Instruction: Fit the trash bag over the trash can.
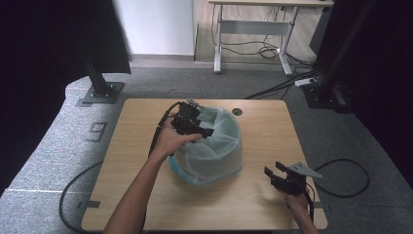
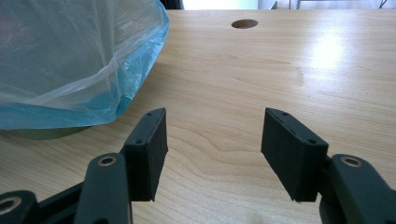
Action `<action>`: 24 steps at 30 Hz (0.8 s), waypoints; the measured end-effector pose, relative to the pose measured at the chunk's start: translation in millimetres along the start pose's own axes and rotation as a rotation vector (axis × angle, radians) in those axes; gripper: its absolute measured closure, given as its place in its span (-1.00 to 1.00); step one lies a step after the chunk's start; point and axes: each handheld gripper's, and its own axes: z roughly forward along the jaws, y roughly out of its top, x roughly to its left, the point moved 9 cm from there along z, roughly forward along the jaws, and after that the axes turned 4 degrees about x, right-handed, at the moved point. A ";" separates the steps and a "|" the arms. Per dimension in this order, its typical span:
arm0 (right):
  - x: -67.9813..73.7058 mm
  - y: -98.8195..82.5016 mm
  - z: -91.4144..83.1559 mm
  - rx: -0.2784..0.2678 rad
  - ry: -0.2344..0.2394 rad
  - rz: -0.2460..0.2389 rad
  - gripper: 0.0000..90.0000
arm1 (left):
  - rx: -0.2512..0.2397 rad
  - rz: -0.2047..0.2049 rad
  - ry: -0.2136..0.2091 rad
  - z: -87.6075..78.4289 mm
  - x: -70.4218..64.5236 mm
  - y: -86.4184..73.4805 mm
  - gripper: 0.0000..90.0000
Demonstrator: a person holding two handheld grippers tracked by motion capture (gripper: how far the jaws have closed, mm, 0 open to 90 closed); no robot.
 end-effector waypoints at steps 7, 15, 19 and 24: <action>2.1 -1.1 0.2 0.007 0.002 -0.003 -0.12 | -0.063 -0.013 0.015 -22.8 8.5 -19.5 -0.24; -0.8 -3.0 -0.1 0.014 -0.004 0.011 -0.12 | -0.146 -0.007 0.044 -45.2 15.6 -36.4 -0.25; 0.2 -4.1 0.9 0.020 -0.003 0.006 -0.12 | -0.169 0.000 0.060 -53.6 19.5 -46.6 -0.25; 0.4 -5.9 2.4 0.029 -0.002 0.003 -0.12 | -0.190 0.012 0.097 -62.9 23.4 -61.6 -0.25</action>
